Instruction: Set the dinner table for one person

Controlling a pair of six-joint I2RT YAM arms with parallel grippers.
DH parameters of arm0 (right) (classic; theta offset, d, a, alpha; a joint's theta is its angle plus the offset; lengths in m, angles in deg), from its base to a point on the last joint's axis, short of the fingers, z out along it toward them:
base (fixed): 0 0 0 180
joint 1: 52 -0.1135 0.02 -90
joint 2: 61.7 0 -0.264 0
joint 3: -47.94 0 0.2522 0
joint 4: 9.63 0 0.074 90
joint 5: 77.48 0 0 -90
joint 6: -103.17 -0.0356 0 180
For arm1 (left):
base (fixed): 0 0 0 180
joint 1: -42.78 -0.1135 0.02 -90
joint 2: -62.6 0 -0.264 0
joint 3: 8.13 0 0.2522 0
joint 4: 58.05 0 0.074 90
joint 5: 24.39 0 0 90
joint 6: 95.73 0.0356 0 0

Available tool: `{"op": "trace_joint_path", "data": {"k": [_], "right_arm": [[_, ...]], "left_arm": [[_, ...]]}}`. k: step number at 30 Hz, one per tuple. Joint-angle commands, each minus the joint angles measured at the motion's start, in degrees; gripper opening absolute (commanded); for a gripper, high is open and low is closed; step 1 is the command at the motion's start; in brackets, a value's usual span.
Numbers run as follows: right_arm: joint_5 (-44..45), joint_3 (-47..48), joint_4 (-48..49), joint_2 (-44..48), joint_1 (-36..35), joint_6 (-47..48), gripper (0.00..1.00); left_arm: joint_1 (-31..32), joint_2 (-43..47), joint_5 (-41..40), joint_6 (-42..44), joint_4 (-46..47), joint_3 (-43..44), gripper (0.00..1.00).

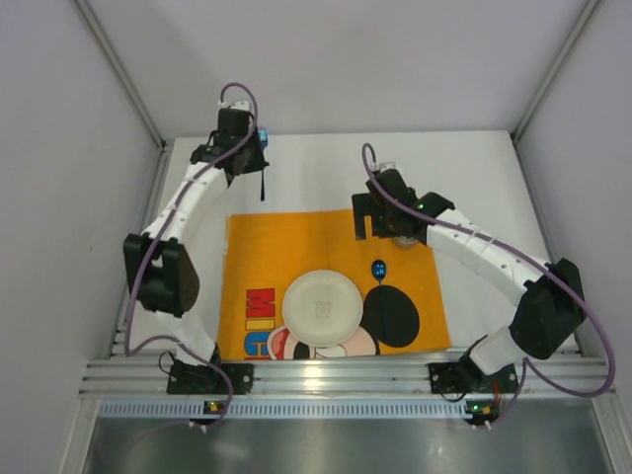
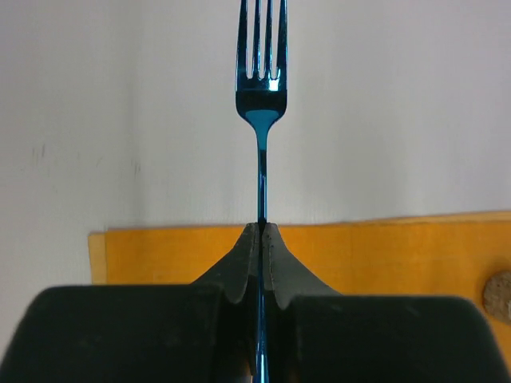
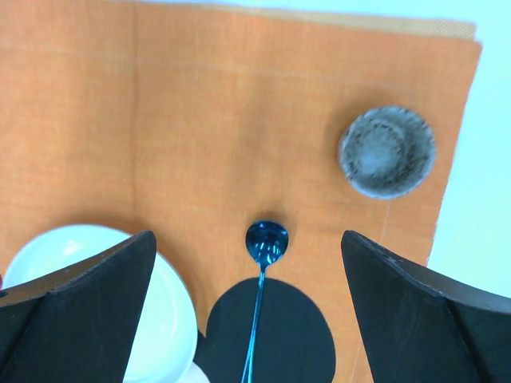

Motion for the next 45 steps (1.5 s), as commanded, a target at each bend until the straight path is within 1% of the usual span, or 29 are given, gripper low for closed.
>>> {"op": "trace_joint_path", "data": {"k": [1, 2, 3, 4, 5, 6, 9, 10, 13, 17, 18, 20, 21, 23, 25, 26, 28, 29, 31, 32, 33, 34, 35, 36, 38, 40, 41, 43, 45], "right_arm": [[2.1, 4.8, 1.4, 2.3, 2.8, 2.8, 1.00], [1.1, 5.1, 1.4, 2.8, 3.9, 3.1, 1.00], [0.5, 5.1, 1.5, 3.3, 4.3, 3.1, 1.00], [0.0, 5.0, 1.4, 3.7, 4.7, 3.2, 1.00], [-0.1, 4.6, 1.4, 4.5, 4.9, 3.3, 1.00], [-0.3, 3.8, 1.4, 4.8, 5.1, 3.4, 1.00], [-1.0, 1.4, 1.2, 7.0, 5.3, 3.6, 1.00], [-1.1, 0.7, 1.2, 7.6, 5.4, 3.5, 1.00], [-1.1, -1.5, 1.0, 9.5, 5.5, 3.0, 1.00], [-0.7, -2.9, 0.4, 12.0, 6.2, 2.3, 1.00], [-0.5, -3.2, 0.4, 12.1, 6.2, 2.3, 1.00], [-0.3, -3.6, 0.0, 12.8, 6.7, 2.3, 1.00], [-0.3, -4.1, 0.1, 12.8, 6.8, 2.4, 1.00], [-0.8, -4.8, 0.2, 12.2, 7.5, 2.3, 1.00], [-3.2, -5.8, 0.1, 10.9, 9.3, 1.1, 1.00], [-4.4, -6.3, 0.1, 9.5, 11.8, 0.7, 1.00], [-7.1, -6.5, 0.3, 8.2, 14.3, -0.5, 1.00], [-8.2, -6.4, 0.4, 7.1, 17.0, -0.7, 1.00], [-10.3, -6.0, 1.0, 6.8, 19.1, -0.8, 1.00], [-10.9, -5.2, 1.3, 7.3, 20.4, -0.3, 1.00], [-11.6, -4.4, 1.9, 7.9, 21.0, 1.0, 1.00], [-13.8, -3.6, 2.5, 8.7, 21.4, 1.7, 1.00], [-14.5, -1.7, 2.9, 10.8, 21.5, 2.6, 1.00], [-14.9, -0.8, 3.5, 12.0, 21.5, 3.8, 1.00], [-14.6, 0.7, 4.0, 15.8, 21.5, 4.4, 1.00], [-15.4, -0.2, 5.4, 18.7, 21.6, 5.1, 1.00], [-15.7, -2.5, 6.1, 21.5, 21.6, 4.9, 1.00], [-19.7, -5.1, 6.7, 24.0, 21.5, 4.6, 1.00], [-21.5, -8.7, 6.0, 26.8, 21.5, 3.4, 1.00]], "left_arm": [[0.1, 11.0, 3.7, -1.3, -1.0, -19.5, 0.00], [0.2, 16.0, 4.9, -2.8, -1.2, -23.4, 0.00], [0.5, 18.3, 5.3, -3.7, -0.9, -27.3, 0.00], [1.1, 20.3, 5.8, -4.7, -0.7, -34.2, 0.00], [1.5, 23.8, 5.8, -5.4, -0.7, -37.0, 0.00], [1.6, 25.1, 5.9, -6.4, -1.1, -41.6, 0.00], [2.5, 29.2, 7.9, -9.2, -1.3, -46.5, 0.00], [4.2, 30.0, 7.4, -9.5, -1.7, -48.8, 0.00], [6.6, 31.4, 5.3, -11.3, -2.4, -52.5, 0.00], [8.1, 32.1, 4.5, -13.6, -2.7, -55.9, 0.00], [8.7, 32.1, 4.5, -14.0, -2.8, -56.2, 0.11], [9.6, 31.5, 4.5, -15.1, -3.4, -56.2, 0.31], [10.0, 31.3, 3.7, -15.1, -4.0, -55.8, 0.49], [10.0, 30.7, 0.8, -15.2, -5.2, -54.6, 0.63], [9.9, 30.6, -0.6, -14.0, -6.4, -51.9, 0.72], [9.8, 29.7, -2.4, -13.6, -7.0, -50.7, 0.74], [9.1, 28.1, -4.4, -12.1, -9.1, -46.0, 0.77], [8.6, 27.4, -5.0, -11.6, -9.7, -44.5, 0.77], [6.6, 24.8, -4.5, -9.4, -10.6, -40.4, 0.77], [6.0, 24.1, -4.6, -8.7, -11.5, -38.8, 0.79], [5.5, 22.8, -5.0, -7.8, -12.5, -35.1, 0.84], [5.5, 22.7, -6.3, -6.7, -14.7, -33.3, 0.88], [5.5, 23.0, -7.1, -6.0, -14.9, -32.0, 0.97], [5.4, 24.6, -8.0, -5.2, -14.7, -30.6, 0.98], [5.4, 26.6, -8.9, -3.0, -12.2, -30.7, 0.98], [5.3, 28.4, -9.4, -1.3, -10.7, -31.3, 0.98], [5.3, 28.5, -9.4, -0.9, -9.6, -31.3, 0.98], [5.2, 27.7, -9.7, -1.0, -9.7, -31.0, 0.98], [5.2, 26.9, -10.1, -1.7, -10.4, -30.3, 0.98]]}}
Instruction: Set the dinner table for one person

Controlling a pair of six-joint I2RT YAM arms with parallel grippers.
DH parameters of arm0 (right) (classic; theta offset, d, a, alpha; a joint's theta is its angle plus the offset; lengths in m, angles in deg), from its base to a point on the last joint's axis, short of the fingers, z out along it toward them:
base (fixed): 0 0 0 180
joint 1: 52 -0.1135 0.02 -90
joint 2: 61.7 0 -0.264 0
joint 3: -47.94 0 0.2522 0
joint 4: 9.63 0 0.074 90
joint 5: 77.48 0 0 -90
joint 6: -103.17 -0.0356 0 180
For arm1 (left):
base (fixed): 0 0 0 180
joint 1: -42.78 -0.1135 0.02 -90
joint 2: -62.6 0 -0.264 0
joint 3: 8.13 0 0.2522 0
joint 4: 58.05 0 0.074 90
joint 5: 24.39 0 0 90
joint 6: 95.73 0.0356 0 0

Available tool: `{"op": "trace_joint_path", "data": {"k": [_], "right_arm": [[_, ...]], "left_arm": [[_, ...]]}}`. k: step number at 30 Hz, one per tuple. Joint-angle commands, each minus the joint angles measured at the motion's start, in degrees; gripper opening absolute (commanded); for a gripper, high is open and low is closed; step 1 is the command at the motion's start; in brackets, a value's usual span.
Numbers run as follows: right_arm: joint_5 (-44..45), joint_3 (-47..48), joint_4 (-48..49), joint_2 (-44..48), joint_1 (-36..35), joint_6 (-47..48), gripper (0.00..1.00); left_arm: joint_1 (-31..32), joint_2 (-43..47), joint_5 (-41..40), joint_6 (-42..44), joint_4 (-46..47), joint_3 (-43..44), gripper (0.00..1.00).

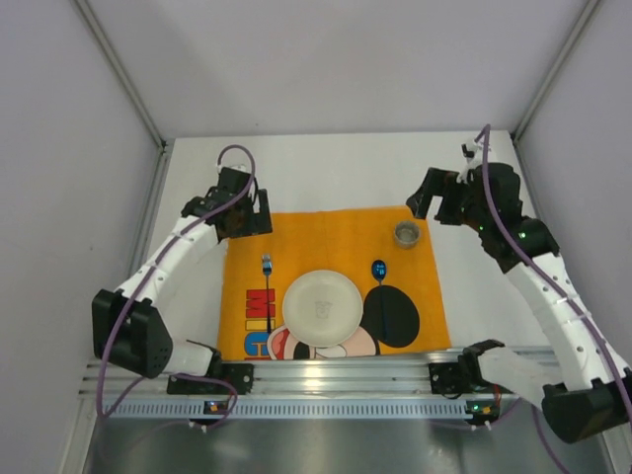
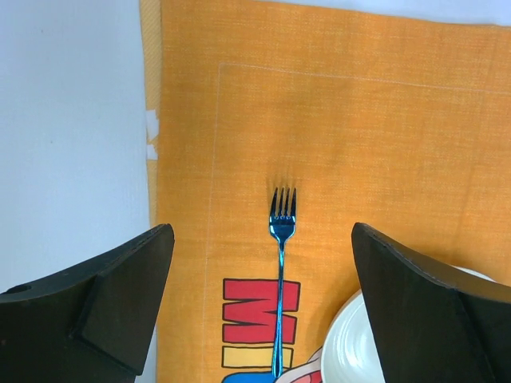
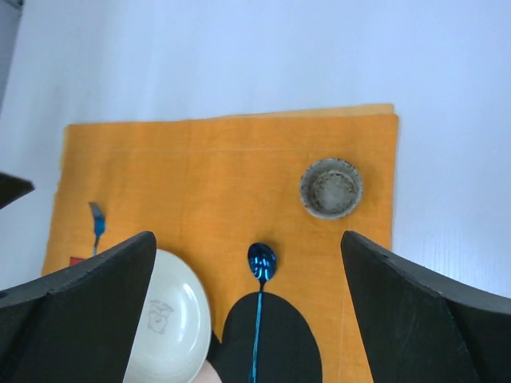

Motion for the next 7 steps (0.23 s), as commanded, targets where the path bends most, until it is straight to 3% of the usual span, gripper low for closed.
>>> {"op": "trace_joint_path", "data": {"k": [1, 7], "right_arm": [[-6.3, -4.7, 1.5, 4.3, 0.0, -0.5, 1.00], [-6.4, -9.7, 1.7, 10.7, -0.1, -2.0, 1.00]], "left_arm": [[-0.4, -0.3, -2.1, 1.1, 0.5, 2.0, 0.98], [-0.5, 2.1, -7.0, 1.1, 4.1, 0.6, 0.98]]}}
